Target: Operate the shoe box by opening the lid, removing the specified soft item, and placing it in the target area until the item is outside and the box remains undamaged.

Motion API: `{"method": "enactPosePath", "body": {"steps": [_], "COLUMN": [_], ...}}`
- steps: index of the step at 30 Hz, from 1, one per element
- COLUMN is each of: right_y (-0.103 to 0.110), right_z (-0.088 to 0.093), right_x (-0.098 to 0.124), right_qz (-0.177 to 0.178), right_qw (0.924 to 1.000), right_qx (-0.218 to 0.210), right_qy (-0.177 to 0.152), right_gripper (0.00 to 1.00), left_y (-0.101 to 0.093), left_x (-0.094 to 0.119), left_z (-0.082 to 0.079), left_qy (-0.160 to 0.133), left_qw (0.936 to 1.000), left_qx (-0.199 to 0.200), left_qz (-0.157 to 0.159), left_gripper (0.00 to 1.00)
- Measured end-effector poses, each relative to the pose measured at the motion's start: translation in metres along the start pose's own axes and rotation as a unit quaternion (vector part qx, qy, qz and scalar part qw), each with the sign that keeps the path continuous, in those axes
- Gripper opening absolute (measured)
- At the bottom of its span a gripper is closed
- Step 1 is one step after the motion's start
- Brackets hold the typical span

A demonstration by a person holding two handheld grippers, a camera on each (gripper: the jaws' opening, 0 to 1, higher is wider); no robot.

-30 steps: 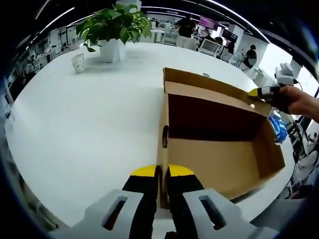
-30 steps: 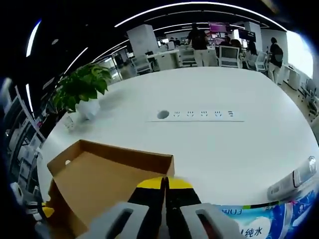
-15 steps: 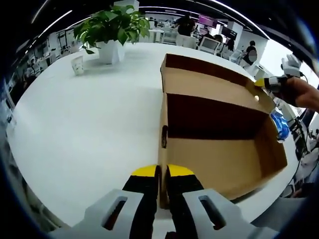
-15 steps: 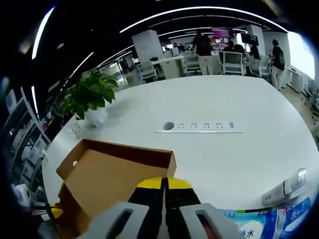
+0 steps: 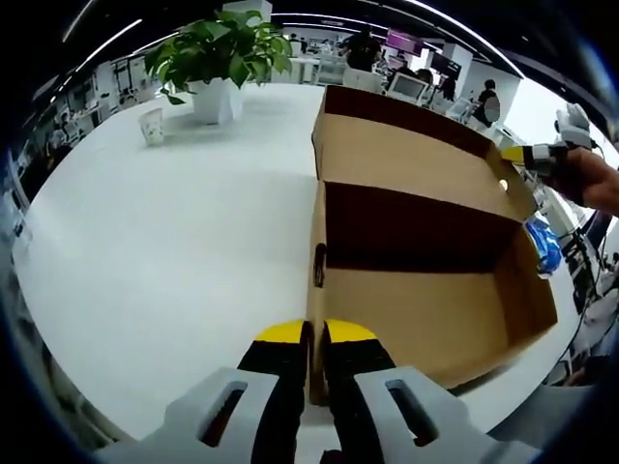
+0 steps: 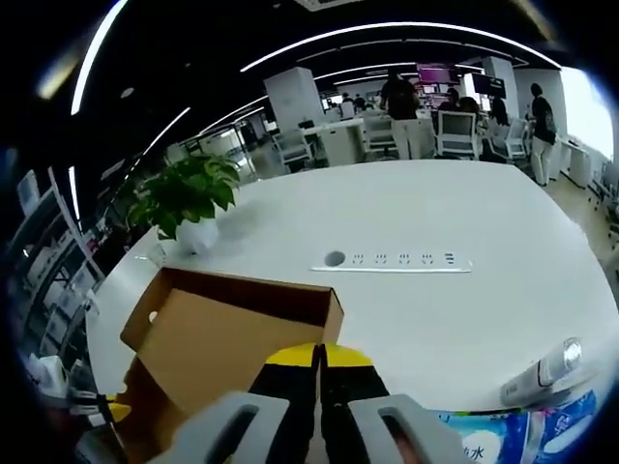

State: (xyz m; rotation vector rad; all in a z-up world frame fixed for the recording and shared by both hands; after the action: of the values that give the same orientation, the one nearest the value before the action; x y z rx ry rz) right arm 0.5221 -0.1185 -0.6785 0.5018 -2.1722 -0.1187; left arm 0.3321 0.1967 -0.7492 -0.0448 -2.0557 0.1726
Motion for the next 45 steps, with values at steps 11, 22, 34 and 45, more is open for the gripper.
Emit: {"method": "enactPosePath", "body": {"steps": [11, 22, 34, 45], "right_y": [0.011, 0.018, 0.034, 0.044], "right_z": [-0.006, -0.006, 0.009, 0.028], "right_x": [0.023, 0.040, 0.065, 0.083], "right_qz": [0.008, 0.013, 0.025, 0.029], "right_qw": [0.9987, 0.9966, 0.9924, 0.9903], "right_qx": [0.045, 0.071, 0.108, 0.122], "right_qy": [-0.024, -0.040, -0.053, -0.059], "right_gripper": [0.00, 0.00, 0.00, 0.00], "left_y": [0.000, 0.001, 0.002, 0.004], "left_x": [-0.004, -0.007, -0.007, -0.008], "left_z": [-0.001, -0.002, -0.001, 0.000], "left_qy": [-0.001, -0.001, -0.005, -0.009], "left_qw": [1.0000, 0.9999, 1.0000, 0.9999], "left_qx": [-0.007, -0.011, -0.006, -0.010], "left_qz": [-0.002, -0.004, 0.000, 0.004], "left_gripper": [0.03, 0.03, 0.03, 0.03]}}
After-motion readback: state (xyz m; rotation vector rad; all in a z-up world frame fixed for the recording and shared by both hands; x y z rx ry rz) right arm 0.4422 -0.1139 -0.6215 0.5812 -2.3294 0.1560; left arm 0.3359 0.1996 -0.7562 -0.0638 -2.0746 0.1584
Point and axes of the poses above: the point that each gripper's makers call its tool centre point, and the gripper's own axes: x roughly backward along the fingers, y roughly to its left, z roughly out of its underside, the point moved 5 cm from there along x, roughly backward along the fingers, and after that the axes turned 12 degrees about y, right-handed, at the moved point
